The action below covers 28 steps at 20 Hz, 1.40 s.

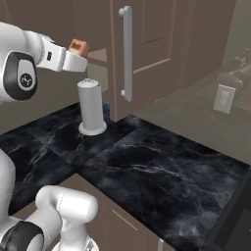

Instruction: Pick up the bar soap and sponge from the sink, and place them back in the cabinet, and close the cabinet doors.

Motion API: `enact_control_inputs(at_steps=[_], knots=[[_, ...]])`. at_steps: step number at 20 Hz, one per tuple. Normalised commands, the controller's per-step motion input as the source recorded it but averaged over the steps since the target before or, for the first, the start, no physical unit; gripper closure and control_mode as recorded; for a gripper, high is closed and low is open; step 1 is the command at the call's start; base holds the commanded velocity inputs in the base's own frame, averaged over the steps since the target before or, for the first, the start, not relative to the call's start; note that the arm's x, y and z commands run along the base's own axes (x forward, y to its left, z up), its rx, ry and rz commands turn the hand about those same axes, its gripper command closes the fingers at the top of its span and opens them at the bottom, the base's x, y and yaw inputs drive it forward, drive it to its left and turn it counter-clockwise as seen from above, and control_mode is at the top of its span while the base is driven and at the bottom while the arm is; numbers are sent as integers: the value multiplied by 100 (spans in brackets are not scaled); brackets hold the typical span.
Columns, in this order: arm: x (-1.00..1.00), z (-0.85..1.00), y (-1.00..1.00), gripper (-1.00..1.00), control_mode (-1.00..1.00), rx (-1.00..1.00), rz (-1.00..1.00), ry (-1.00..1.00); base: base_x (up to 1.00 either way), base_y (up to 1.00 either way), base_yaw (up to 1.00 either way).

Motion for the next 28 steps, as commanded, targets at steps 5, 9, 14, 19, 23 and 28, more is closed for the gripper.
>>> enact_control_inputs(at_steps=[5,9,14,19,23,28], knots=[[21,14,-9,100,-100,0,0,0,0,0,0],[19,5,-11,100,-100,0,0,0,0,0,0],[16,0,-13,100,-100,0,0,0,0,0,0],[26,-8,0,100,-100,0,0,0,0,0,0],[39,-20,0,100,-100,0,0,0,0,0,0],[39,-15,0,100,-100,0,0,0,0,0,0]])
